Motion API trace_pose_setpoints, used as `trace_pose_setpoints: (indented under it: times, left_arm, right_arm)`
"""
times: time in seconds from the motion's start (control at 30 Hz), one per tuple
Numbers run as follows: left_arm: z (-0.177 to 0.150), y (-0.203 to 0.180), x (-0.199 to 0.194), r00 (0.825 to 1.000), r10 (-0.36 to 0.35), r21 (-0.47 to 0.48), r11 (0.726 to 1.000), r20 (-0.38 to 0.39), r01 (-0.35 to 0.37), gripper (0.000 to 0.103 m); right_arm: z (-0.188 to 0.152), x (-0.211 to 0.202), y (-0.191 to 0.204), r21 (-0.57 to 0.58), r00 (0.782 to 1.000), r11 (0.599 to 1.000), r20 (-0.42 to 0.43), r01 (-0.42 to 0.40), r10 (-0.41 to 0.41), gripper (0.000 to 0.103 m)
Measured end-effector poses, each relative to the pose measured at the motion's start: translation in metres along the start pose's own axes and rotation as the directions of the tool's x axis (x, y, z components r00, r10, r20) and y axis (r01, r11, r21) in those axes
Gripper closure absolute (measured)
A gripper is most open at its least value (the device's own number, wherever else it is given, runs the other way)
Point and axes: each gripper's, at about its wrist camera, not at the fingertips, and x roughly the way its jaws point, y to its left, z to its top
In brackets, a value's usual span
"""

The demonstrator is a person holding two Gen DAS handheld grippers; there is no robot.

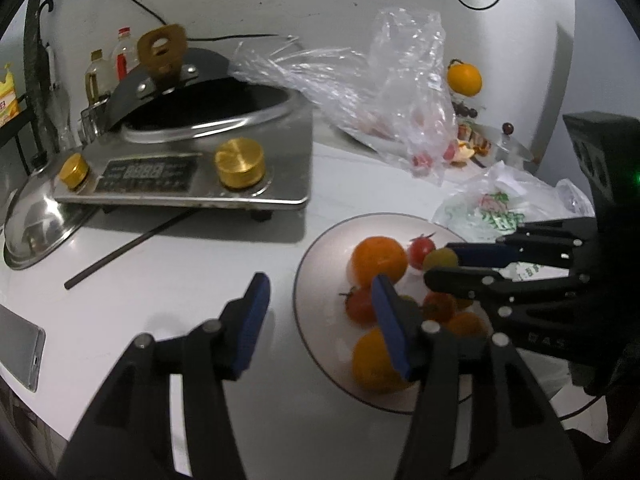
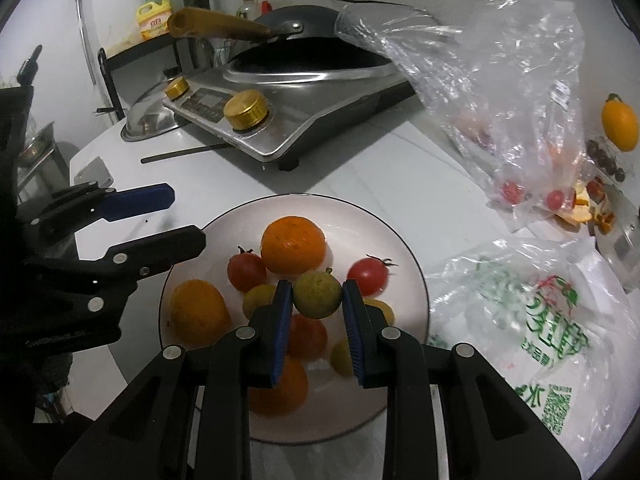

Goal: Organize fruits
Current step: 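Lower the yellow fruit onto the white plate and open the right gripper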

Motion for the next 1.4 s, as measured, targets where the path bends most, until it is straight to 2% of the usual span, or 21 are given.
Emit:
trace_pose_setpoints:
  times: [0.23, 0.77, 1.1, 1.2, 1.4]
  left_arm:
    - [-0.004, 0.013, 0.004, 1.0, 0.0, -0.032, 0.999, 0.007, 0.001, 0.043]
    - [-0.008, 0.016, 0.001, 1.0, 0.003, -0.045, 0.999, 0.016, -0.002, 0.043]
    - [-0.01, 0.004, -0.017, 0.999, 0.014, -0.035, 0.999, 0.038, -0.013, 0.042]
    - [-0.011, 0.0, -0.024, 0.999, 0.014, -0.037, 0.999, 0.051, -0.013, 0.031]
    - [-0.013, -0.01, -0.041, 0.997, 0.015, -0.03, 0.999, 0.076, -0.013, 0.03]
  right_arm:
    - [0.004, 0.016, 0.005, -0.004, 0.999, 1.0, -0.036, 0.007, -0.007, 0.075]
    - [0.005, 0.027, 0.008, -0.006, 0.998, 0.999, -0.056, 0.04, -0.04, 0.075]
    - [0.002, 0.006, 0.01, -0.001, 0.999, 0.999, -0.02, 0.05, -0.05, 0.074]
    - [0.0, -0.003, 0.011, 0.0, 0.999, 0.999, -0.008, 0.053, -0.053, 0.074]
    - [-0.006, -0.025, 0.013, 0.002, 0.998, 0.998, 0.026, 0.064, -0.064, 0.073]
